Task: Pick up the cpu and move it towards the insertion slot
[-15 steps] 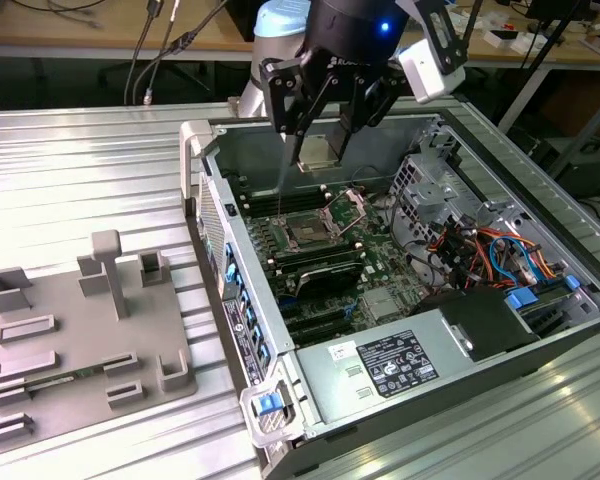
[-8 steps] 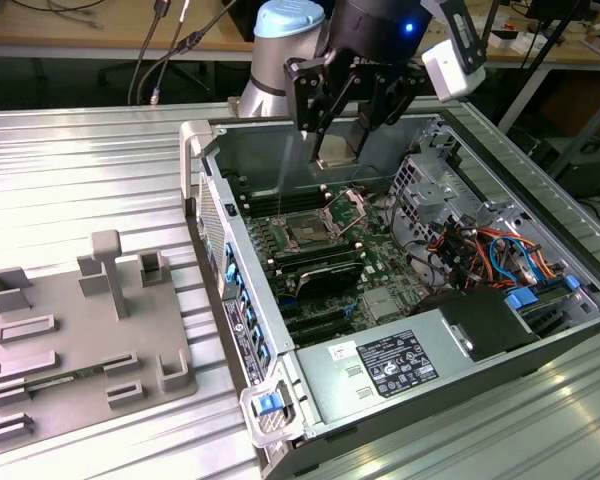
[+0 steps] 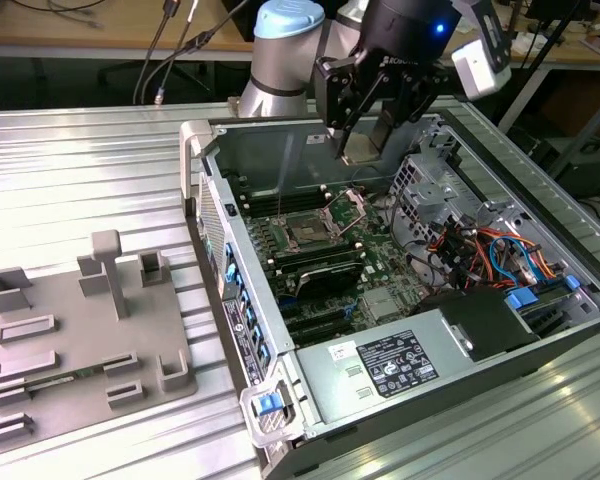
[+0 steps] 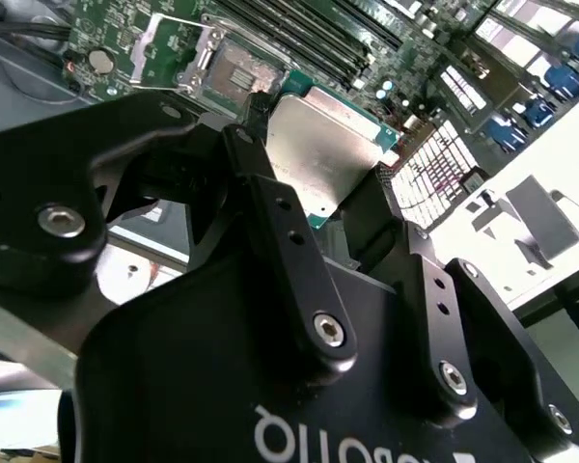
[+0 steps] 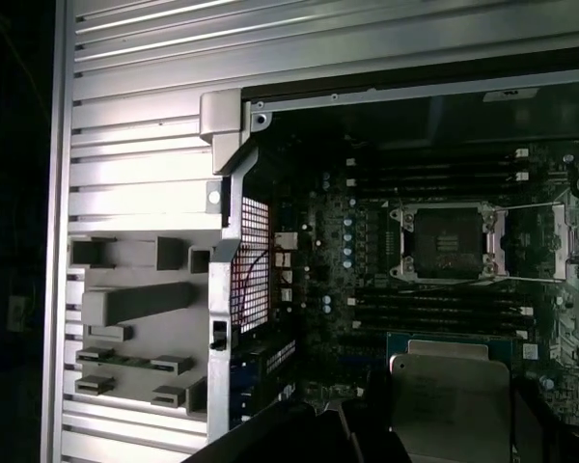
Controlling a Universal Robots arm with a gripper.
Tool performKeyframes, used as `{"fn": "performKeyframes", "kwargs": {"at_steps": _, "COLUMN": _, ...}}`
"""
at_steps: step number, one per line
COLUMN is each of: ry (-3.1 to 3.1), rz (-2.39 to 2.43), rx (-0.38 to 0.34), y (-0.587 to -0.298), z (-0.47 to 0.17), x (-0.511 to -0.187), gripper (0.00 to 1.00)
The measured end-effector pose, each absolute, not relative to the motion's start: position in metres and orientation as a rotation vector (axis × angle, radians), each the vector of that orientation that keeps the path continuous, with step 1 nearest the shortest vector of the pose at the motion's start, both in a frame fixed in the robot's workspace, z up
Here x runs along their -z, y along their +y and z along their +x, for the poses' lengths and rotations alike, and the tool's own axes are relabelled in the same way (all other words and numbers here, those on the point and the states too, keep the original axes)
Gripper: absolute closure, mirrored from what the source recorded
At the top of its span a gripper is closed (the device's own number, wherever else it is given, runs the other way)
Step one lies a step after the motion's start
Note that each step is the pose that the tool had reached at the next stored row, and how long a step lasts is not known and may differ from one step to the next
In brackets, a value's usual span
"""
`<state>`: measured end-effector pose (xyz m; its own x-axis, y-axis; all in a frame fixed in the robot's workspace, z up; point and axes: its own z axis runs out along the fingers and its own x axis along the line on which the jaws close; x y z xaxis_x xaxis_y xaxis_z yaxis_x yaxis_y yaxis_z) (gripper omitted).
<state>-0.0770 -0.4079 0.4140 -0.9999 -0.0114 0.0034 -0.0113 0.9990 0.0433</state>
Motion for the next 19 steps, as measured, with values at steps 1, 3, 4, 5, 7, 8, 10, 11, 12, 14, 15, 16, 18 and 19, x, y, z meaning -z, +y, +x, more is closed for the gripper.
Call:
{"fn": "performKeyframes", "kwargs": {"at_steps": 1, "ry": -3.137, "rz": 0.018, "rx": 0.068, "y": -0.408, "z": -0.075, "x": -0.414, "gripper": 0.45}}
{"fn": "performKeyframes", "kwargs": {"at_steps": 3, "ry": -3.137, "rz": 0.018, "rx": 0.068, "y": -0.408, "z": -0.071, "x": -0.414, "gripper": 0.45}}
{"fn": "performKeyframes", "kwargs": {"at_steps": 4, "ry": -3.137, "rz": 0.018, "rx": 0.068, "y": -0.408, "z": -0.068, "x": -0.414, "gripper": 0.45}}
{"fn": "performKeyframes", "kwargs": {"at_steps": 5, "ry": -3.137, "rz": 0.018, "rx": 0.068, "y": -0.408, "z": -0.064, "x": -0.414, "gripper": 0.45}}
{"fn": "performKeyframes", "kwargs": {"at_steps": 7, "ry": -3.137, "rz": 0.018, "rx": 0.068, "y": -0.408, "z": -0.062, "x": -0.414, "gripper": 0.45}}
{"fn": "performKeyframes", "kwargs": {"at_steps": 8, "ry": -3.137, "rz": 0.018, "rx": 0.068, "y": -0.408, "z": -0.062, "x": -0.414, "gripper": 0.45}}
{"fn": "performKeyframes", "kwargs": {"at_steps": 10, "ry": -3.137, "rz": 0.018, "rx": 0.068, "y": -0.408, "z": -0.062, "x": -0.414, "gripper": 0.45}}
{"fn": "performKeyframes", "kwargs": {"at_steps": 11, "ry": -3.137, "rz": 0.018, "rx": 0.068, "y": -0.408, "z": -0.062, "x": -0.414, "gripper": 0.45}}
{"fn": "performKeyframes", "kwargs": {"at_steps": 12, "ry": -3.137, "rz": 0.018, "rx": 0.068, "y": -0.407, "z": -0.061, "x": -0.414, "gripper": 0.45}}
{"fn": "performKeyframes", "kwargs": {"at_steps": 14, "ry": -3.137, "rz": 0.018, "rx": 0.068, "y": -0.405, "z": -0.061, "x": -0.414, "gripper": 0.45}}
{"fn": "performKeyframes", "kwargs": {"at_steps": 15, "ry": -3.137, "rz": 0.018, "rx": 0.068, "y": -0.399, "z": -0.061, "x": -0.414, "gripper": 0.45}}
{"fn": "performKeyframes", "kwargs": {"at_steps": 16, "ry": -3.137, "rz": 0.018, "rx": 0.068, "y": -0.395, "z": -0.061, "x": -0.414, "gripper": 0.45}}
{"fn": "performKeyframes", "kwargs": {"at_steps": 18, "ry": -3.137, "rz": 0.018, "rx": 0.068, "y": -0.389, "z": -0.061, "x": -0.414, "gripper": 0.45}}
{"fn": "performKeyframes", "kwargs": {"at_steps": 19, "ry": -3.137, "rz": 0.018, "rx": 0.068, "y": -0.386, "z": -0.061, "x": -0.414, "gripper": 0.45}}
